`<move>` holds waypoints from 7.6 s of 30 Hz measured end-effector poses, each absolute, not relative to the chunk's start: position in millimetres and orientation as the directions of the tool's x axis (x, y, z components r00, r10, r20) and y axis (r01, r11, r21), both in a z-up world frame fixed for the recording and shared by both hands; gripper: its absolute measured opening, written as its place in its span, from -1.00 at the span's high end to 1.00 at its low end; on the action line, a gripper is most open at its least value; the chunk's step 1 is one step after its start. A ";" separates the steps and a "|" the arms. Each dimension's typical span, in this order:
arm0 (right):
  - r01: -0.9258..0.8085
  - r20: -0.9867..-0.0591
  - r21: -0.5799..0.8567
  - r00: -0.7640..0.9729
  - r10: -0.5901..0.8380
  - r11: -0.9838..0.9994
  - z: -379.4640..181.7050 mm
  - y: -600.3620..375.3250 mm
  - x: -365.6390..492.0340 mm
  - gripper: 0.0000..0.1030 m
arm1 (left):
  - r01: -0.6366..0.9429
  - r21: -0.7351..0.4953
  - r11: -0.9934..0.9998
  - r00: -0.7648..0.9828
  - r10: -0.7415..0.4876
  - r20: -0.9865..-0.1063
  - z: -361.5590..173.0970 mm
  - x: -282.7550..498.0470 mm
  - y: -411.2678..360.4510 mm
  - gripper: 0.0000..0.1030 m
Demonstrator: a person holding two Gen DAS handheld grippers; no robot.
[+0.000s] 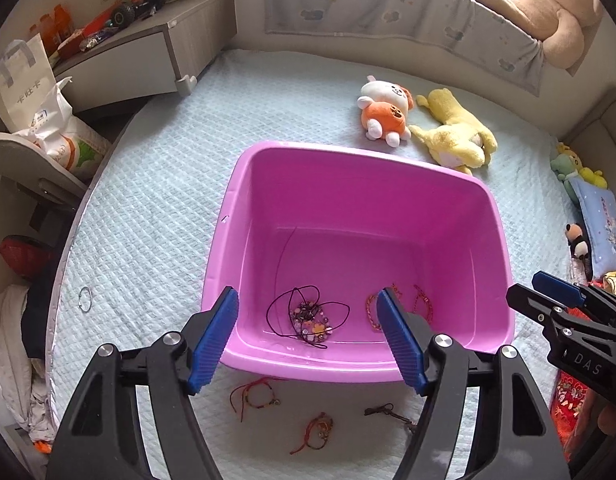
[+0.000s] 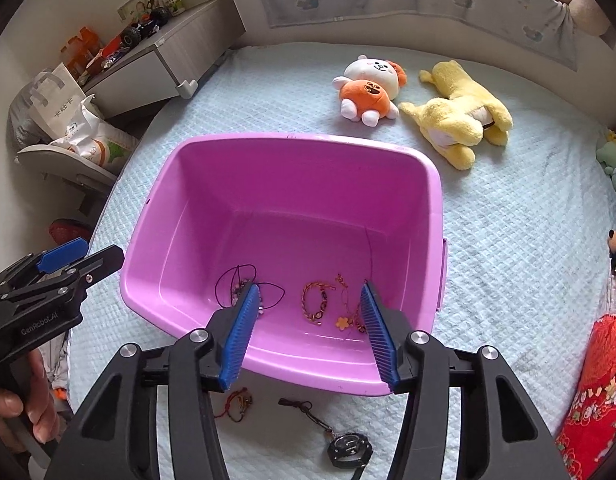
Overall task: Organize jewelry
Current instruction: 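Withdraw both open tools from the tub back toward the remaining jewelry, then close the left tool on the red charm bracelet while the right tool grasps the brown leather cord, then lift the red bracelet and brown cord with both tools and carry them over the tub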
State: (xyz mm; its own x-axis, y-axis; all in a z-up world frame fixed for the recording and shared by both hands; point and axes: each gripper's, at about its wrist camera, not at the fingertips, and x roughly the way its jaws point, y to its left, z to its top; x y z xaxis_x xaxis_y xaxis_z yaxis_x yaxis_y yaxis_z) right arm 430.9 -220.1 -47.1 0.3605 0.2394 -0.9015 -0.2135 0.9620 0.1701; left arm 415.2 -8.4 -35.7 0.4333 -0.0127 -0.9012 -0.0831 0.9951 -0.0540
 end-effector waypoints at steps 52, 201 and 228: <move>-0.209 -0.889 0.253 0.336 0.312 0.945 -27.4 -254.2 183.0 -0.04 | -0.064 -0.041 0.997 0.472 -0.006 -0.882 18.0 197.2 -30.3 -0.45; -0.293 -0.873 0.224 0.363 0.325 0.930 -282.5 -172.7 231.2 0.90 | -0.033 -0.072 0.997 0.507 -0.045 -0.861 -281.7 179.7 -24.1 0.77; -0.336 -0.808 0.309 0.401 0.432 0.890 -50.1 -228.1 178.1 0.90 | -0.122 -0.107 0.987 0.513 -0.029 -0.858 -31.0 136.2 -13.8 0.77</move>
State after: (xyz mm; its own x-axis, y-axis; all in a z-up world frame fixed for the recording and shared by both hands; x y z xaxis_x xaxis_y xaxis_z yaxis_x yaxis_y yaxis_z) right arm 178.1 -228.1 -50.1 0.4010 0.4322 -0.8077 -0.3360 0.8897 0.3093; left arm 136.2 -13.8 -31.0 0.5131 -0.0294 -0.8578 -0.1218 0.9868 -0.1067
